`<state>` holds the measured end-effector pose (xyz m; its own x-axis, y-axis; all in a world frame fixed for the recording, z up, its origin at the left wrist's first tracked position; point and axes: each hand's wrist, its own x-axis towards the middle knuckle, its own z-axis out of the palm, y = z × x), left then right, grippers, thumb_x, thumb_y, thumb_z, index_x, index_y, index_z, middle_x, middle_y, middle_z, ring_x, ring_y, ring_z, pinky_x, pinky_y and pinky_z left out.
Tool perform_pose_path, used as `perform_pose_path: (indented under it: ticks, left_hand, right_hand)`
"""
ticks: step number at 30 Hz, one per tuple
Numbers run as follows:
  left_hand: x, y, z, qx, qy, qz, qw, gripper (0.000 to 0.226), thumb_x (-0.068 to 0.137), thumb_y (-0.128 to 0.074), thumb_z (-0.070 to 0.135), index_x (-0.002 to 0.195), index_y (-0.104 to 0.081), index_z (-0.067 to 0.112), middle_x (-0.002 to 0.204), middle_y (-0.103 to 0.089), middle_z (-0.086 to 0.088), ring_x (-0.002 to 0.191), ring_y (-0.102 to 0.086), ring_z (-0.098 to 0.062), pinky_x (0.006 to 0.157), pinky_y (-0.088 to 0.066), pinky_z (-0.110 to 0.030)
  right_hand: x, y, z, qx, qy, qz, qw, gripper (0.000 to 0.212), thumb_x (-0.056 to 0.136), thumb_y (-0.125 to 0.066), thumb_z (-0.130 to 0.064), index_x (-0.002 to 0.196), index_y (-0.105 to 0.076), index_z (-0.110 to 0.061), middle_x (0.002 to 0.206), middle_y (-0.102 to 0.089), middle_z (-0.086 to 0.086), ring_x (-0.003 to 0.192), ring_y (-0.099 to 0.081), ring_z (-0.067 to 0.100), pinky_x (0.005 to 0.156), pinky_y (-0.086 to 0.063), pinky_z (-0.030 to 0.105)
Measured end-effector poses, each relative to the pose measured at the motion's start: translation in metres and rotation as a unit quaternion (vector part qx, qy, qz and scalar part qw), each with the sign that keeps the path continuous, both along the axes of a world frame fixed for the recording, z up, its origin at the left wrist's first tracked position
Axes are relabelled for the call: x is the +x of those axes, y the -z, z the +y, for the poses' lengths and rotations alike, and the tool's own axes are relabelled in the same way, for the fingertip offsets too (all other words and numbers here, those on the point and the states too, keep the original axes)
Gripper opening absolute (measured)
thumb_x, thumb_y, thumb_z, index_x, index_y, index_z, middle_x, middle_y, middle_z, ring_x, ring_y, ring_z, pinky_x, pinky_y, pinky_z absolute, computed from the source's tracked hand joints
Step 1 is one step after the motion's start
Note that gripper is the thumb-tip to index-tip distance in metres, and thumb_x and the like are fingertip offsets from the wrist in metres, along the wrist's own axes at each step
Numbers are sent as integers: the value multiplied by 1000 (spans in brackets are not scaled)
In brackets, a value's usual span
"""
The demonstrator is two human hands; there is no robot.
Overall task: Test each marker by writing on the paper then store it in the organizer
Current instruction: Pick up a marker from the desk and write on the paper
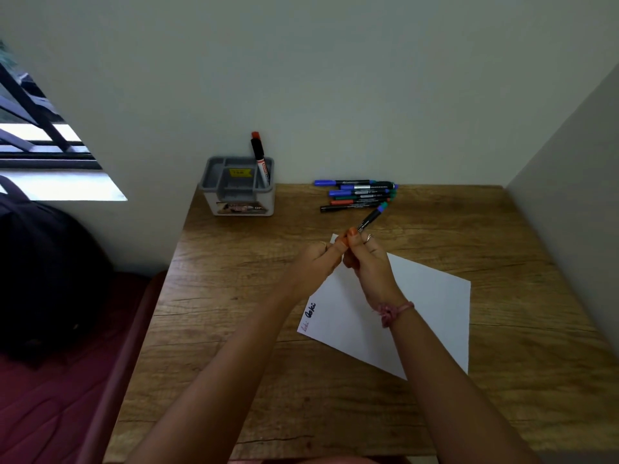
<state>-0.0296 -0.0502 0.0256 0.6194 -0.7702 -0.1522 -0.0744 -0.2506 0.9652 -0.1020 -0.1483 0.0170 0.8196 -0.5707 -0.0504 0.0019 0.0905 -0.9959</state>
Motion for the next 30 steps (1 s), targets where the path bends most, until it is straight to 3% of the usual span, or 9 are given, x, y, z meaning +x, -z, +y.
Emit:
perform_pose_path:
  ticks: [4, 11, 14, 17, 21, 24, 27, 30]
  left_hand:
    - [-2, -4, 0, -11, -7, 42, 999, 51, 91, -46, 50, 50, -43, 20, 49, -35, 5, 43, -29, -7, 45, -24, -21]
    - [-9, 4, 15, 72, -11, 80, 994, 57, 59, -52, 76, 52, -39, 21, 50, -36, 5, 42, -29, -7, 45, -24, -19]
    - [-7, 11, 22, 45, 0, 125, 991, 64, 58, -51, 83, 60, -40, 21, 56, -36, 6, 47, -27, -6, 46, -23, -17]
    - [-4, 13, 30, 46, -6, 80, 996, 62, 69, -46, 79, 63, -40, 18, 53, -40, 9, 48, -33, -5, 50, -29, -18]
    - [4, 16, 40, 64, -41, 30, 997, 66, 67, -43, 84, 63, -40, 18, 54, -42, 8, 50, -37, -6, 59, -31, -24]
    - [14, 20, 46, 93, -72, -17, 993, 51, 74, -54, 66, 69, -46, 16, 60, -44, 4, 53, -40, -8, 61, -36, -23]
    - [22, 27, 50, 141, -41, -103, 984, 24, 83, -68, 34, 83, -54, 14, 68, -54, 12, 57, -51, 2, 59, -38, -14]
    - [30, 38, 49, 183, 3, -173, 968, 24, 83, -68, 28, 101, -56, 19, 82, -51, 20, 71, -49, 3, 63, -35, -14]
  right_hand:
    - [-2, -3, 4, -2, 6, 3, 1000, 27, 98, -41, -27, 77, -55, -18, 60, -41, -5, 58, -39, 6, 61, -35, 22]
    - [-7, -32, -13, 18, 44, -61, 997, 29, 99, -39, -24, 84, -63, -18, 54, -46, -16, 55, -37, 2, 58, -32, 19]
    - [-11, -42, -26, 16, 52, -47, 997, 27, 99, -40, -25, 89, -65, -20, 54, -50, -17, 57, -41, 0, 59, -33, 17]
    - [-13, -40, -30, 33, 47, -58, 997, 28, 99, -39, -24, 92, -66, -19, 56, -44, -14, 55, -37, 2, 54, -32, 16]
    - [-16, -26, -34, 84, 48, -53, 994, 26, 98, -42, -21, 93, -65, -12, 57, -45, -7, 54, -42, 5, 50, -37, 18]
    - [-20, -11, -36, 107, 36, -35, 993, 23, 97, -45, -15, 89, -65, -9, 57, -53, -5, 53, -48, 6, 51, -42, 19]
    - [-26, 8, -36, 65, 14, 14, 998, 14, 92, -54, -12, 82, -63, -8, 56, -54, -2, 53, -47, 10, 58, -39, 25]
    - [-30, 24, -34, 20, -11, 39, 999, 17, 91, -54, -4, 79, -65, -11, 58, -51, 2, 53, -46, 11, 58, -39, 26]
